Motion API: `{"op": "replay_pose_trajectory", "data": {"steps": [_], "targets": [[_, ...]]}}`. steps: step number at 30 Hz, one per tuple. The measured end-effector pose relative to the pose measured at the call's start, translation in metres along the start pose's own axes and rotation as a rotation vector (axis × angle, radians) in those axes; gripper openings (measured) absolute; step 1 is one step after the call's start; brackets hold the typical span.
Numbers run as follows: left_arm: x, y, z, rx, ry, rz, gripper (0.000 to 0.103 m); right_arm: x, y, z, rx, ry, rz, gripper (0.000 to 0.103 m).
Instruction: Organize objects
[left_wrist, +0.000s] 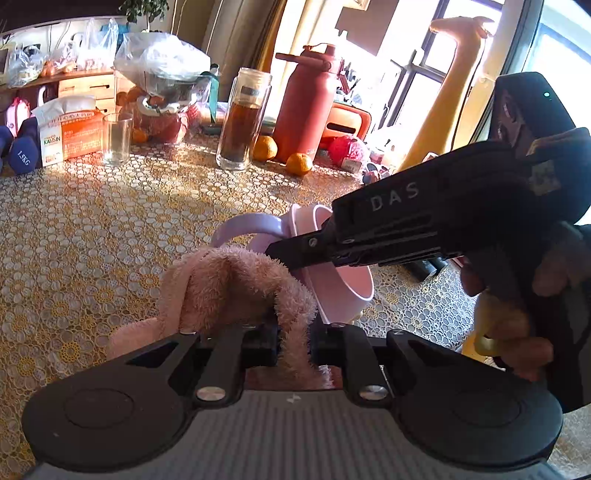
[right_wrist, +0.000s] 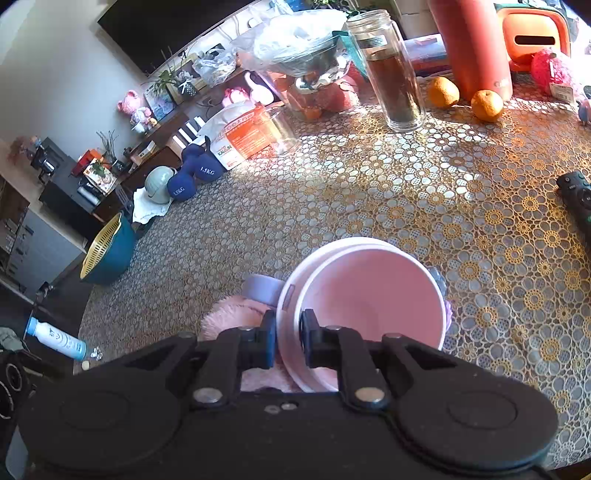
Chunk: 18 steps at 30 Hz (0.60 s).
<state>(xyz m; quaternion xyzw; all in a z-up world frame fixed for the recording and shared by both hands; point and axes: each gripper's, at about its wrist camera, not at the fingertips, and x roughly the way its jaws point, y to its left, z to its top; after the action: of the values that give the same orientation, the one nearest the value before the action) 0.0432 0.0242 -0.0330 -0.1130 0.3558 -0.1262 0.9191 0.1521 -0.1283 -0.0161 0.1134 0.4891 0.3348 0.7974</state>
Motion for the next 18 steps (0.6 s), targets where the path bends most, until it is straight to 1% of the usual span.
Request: {"op": "replay_pose_trajectory", "data": {"steps": [3, 7, 9, 13, 16, 18], "targets": [[0.005, 0.007, -0.002, -0.009, 0.003, 0.002, 0.014, -0.001, -0.003, -0.001, 0.019, -0.003, 0.007, 0.014], [0.005, 0.019, -0.002, -0.032, 0.013, 0.047, 0.014, -0.001, -0.009, 0.003, 0.041, -0.011, 0.017, 0.013], [-0.002, 0.024, -0.002, -0.047, 0.008, 0.051, 0.014, -0.001, -0.01, 0.004, 0.048, -0.014, 0.021, 0.013], [-0.022, 0.022, 0.001, -0.058, -0.021, 0.019, 0.014, 0.0, -0.007, 0.003, 0.037, -0.017, 0.017, 0.013], [-0.03, 0.007, 0.005, -0.033, -0.036, -0.023, 0.014, 0.001, -0.004, 0.003, 0.038, -0.019, 0.008, 0.013], [-0.029, -0.003, 0.007, -0.013, -0.037, -0.044, 0.014, 0.001, -0.001, 0.002, 0.031, -0.019, -0.002, 0.013]]}}
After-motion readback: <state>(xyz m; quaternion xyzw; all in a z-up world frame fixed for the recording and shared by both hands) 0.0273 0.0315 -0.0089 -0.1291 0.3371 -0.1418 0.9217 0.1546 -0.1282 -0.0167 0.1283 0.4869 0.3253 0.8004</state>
